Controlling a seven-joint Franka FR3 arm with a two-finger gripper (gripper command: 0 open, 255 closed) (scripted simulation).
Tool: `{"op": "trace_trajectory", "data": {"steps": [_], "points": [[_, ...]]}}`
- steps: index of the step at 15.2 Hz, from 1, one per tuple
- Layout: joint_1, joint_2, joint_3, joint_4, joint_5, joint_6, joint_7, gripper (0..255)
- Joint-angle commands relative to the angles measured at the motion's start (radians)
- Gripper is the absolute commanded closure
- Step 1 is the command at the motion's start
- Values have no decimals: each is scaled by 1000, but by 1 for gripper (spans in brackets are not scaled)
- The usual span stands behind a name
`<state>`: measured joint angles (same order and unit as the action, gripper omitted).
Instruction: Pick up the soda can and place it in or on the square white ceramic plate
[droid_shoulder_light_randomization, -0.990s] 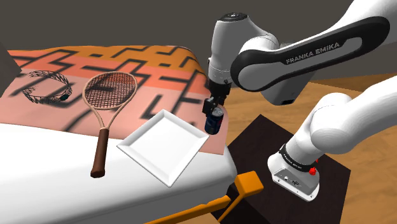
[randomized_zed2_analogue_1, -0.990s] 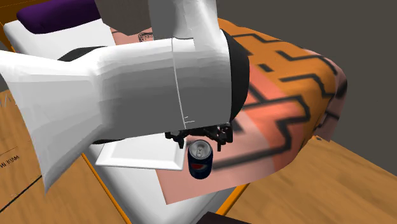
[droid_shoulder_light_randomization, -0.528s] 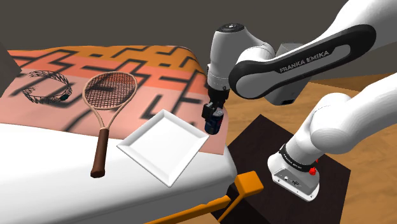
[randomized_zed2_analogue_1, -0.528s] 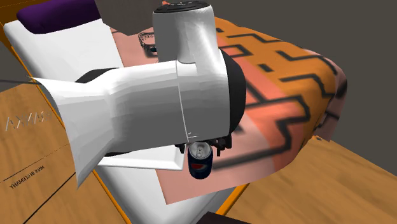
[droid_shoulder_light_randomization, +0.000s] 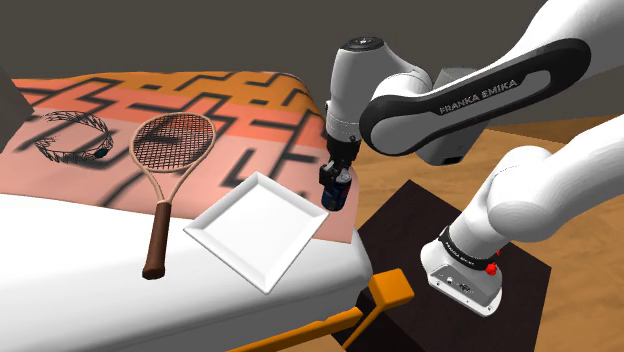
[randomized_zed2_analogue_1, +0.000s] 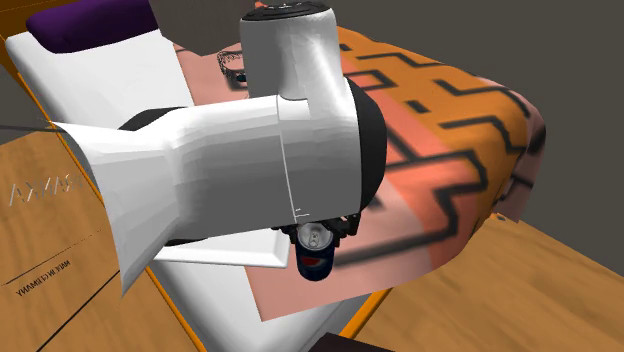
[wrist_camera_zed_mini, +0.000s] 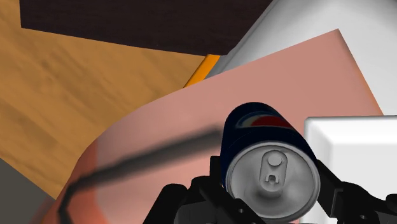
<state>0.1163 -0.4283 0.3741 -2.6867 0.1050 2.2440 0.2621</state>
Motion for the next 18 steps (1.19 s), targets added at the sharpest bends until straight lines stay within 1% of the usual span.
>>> {"op": "trace_trajectory", "data": {"steps": [1, 6, 18], "points": [[0, 0, 0, 0, 0, 0, 0, 255], [0, 0, 0, 0, 0, 0, 0, 255], [7, -96, -33, 98, 4, -193, -22, 255]]}}
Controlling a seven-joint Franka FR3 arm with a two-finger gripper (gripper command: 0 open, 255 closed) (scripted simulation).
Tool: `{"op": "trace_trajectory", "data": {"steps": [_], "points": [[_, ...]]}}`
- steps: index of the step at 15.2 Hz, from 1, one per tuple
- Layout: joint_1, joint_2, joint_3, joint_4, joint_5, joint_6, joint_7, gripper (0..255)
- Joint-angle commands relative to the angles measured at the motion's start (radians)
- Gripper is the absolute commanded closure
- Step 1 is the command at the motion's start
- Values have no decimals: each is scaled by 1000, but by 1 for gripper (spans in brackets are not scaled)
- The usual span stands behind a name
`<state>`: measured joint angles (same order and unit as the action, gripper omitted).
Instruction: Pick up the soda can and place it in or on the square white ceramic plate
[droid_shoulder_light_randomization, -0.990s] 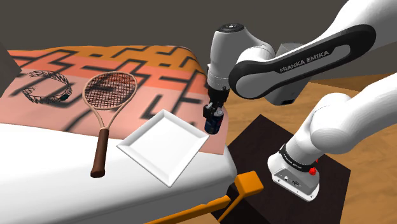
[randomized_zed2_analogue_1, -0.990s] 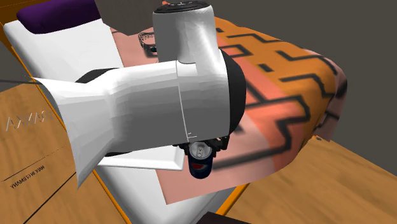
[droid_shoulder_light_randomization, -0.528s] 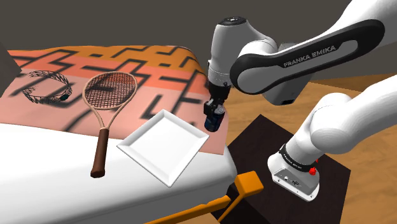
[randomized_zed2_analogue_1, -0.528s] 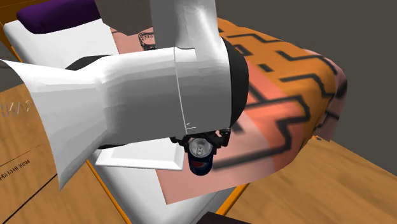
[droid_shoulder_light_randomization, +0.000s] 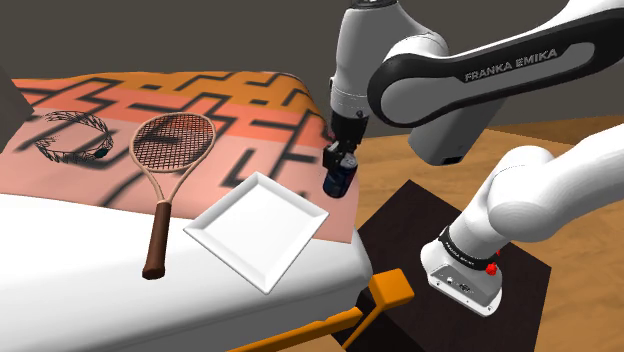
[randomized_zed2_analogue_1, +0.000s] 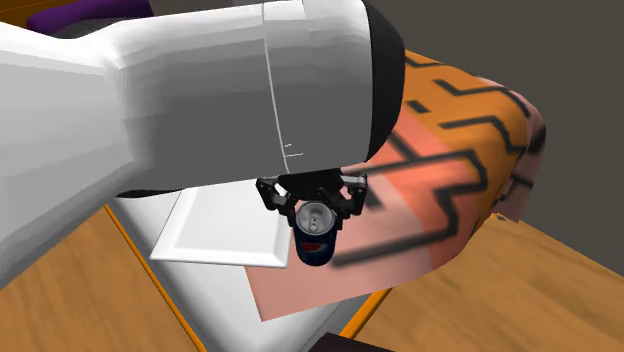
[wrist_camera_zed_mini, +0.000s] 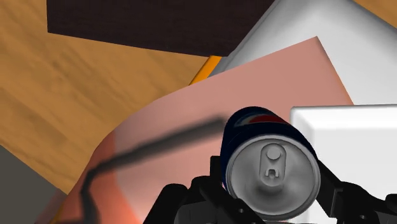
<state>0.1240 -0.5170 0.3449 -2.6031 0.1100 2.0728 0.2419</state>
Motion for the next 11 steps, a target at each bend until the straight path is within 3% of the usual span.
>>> {"op": "trace_trajectory", "data": {"steps": [1, 6, 11], "points": [[0, -13, -6, 24, -1, -37, -3, 255], [0, -34, -16, 66, -4, -100, -8, 255], [2, 121, 74, 230, -13, -109, 105, 255]]}}
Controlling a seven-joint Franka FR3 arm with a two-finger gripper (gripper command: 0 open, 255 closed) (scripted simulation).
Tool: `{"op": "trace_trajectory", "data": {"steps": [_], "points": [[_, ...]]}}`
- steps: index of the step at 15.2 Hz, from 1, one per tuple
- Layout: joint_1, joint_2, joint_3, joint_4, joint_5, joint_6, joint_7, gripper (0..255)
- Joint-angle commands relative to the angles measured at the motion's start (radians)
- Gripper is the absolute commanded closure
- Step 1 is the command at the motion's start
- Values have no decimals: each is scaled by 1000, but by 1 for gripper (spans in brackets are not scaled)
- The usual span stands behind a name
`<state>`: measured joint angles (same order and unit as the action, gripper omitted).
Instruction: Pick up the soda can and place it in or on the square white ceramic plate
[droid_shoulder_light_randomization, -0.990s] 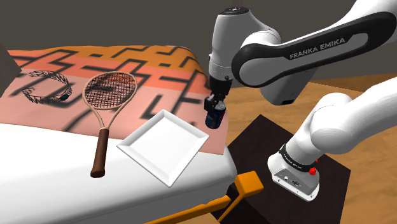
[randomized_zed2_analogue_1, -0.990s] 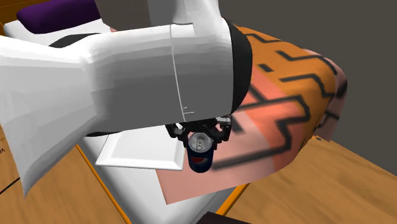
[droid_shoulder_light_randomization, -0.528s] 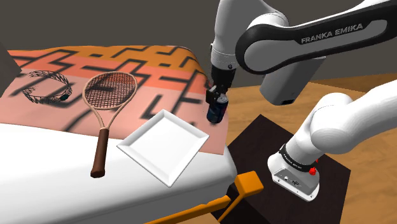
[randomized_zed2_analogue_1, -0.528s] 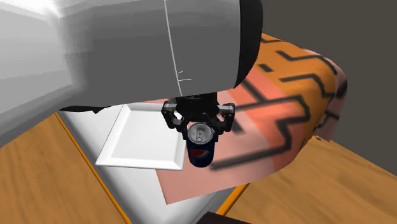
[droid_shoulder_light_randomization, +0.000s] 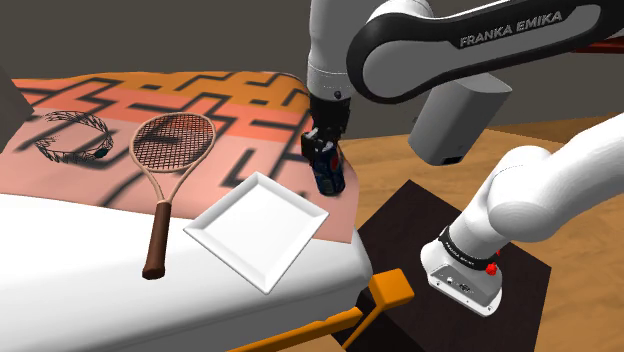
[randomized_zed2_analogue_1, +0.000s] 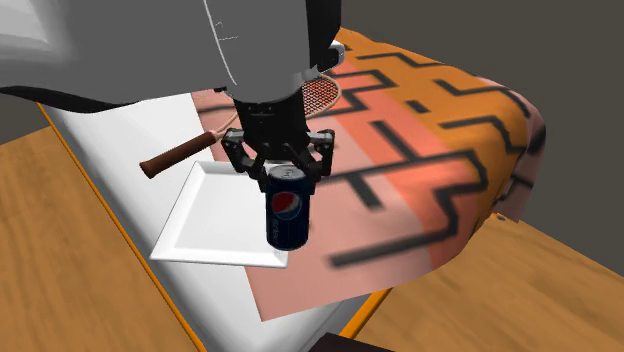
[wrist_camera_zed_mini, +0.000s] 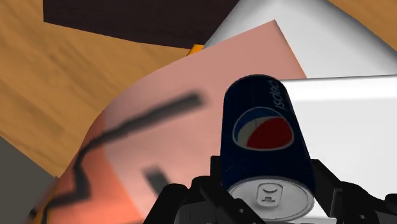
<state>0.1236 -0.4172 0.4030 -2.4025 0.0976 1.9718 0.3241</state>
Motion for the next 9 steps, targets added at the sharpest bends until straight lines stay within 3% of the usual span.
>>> {"op": "trace_trajectory", "data": {"steps": [1, 9], "points": [[2, 54, 34, 65, -7, -12, 46, 255], [12, 341, 160, 384, -117, -72, 252, 255]]}}
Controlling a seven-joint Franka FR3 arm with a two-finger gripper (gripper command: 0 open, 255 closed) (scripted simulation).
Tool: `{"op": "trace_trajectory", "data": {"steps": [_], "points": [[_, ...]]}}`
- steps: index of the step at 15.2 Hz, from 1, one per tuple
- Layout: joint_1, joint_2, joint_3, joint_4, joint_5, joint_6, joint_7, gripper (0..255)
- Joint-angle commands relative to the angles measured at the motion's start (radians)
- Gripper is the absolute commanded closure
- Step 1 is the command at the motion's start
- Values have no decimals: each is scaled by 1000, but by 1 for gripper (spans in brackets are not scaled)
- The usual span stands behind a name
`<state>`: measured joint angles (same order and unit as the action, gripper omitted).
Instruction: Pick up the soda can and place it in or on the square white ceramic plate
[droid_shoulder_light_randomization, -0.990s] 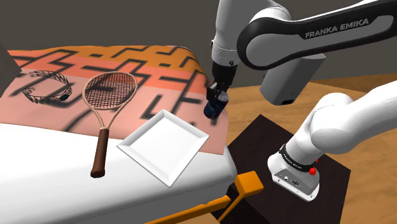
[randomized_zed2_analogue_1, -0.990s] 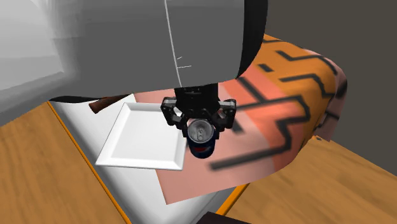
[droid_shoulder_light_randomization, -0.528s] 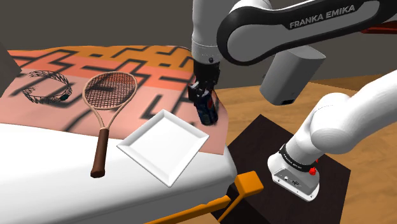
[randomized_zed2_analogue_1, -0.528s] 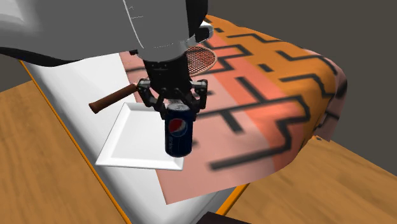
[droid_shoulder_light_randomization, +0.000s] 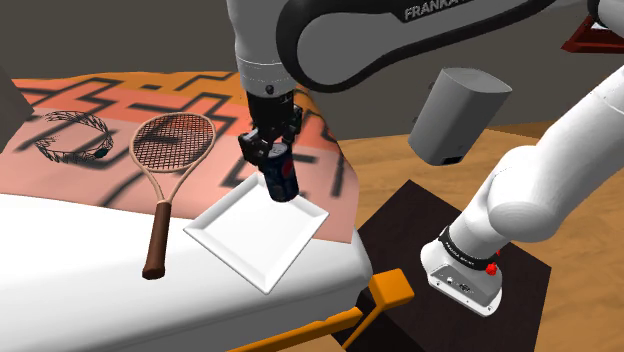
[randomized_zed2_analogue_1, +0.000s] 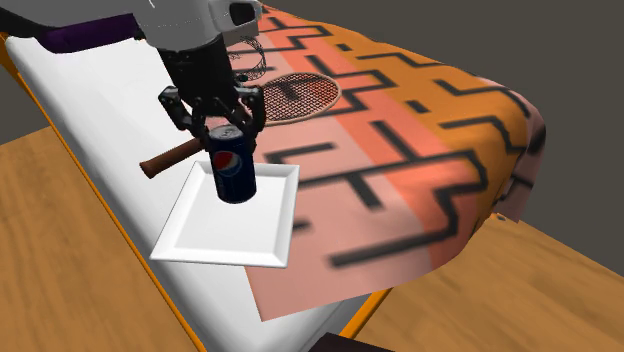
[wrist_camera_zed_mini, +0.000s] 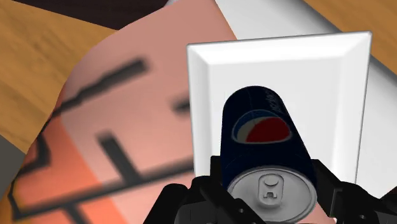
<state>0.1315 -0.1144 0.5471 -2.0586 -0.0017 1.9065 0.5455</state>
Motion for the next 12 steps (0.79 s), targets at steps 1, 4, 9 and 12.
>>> {"op": "trace_trajectory", "data": {"steps": [1, 4, 9, 12], "points": [[11, 78, 28, 85, -39, -19, 58, 255], [23, 135, 41, 122, -70, -11, 95, 255], [25, 155, 41, 74, -83, 53, 107, 255], [27, 169, 41, 48, -94, 91, 116, 255]]}}
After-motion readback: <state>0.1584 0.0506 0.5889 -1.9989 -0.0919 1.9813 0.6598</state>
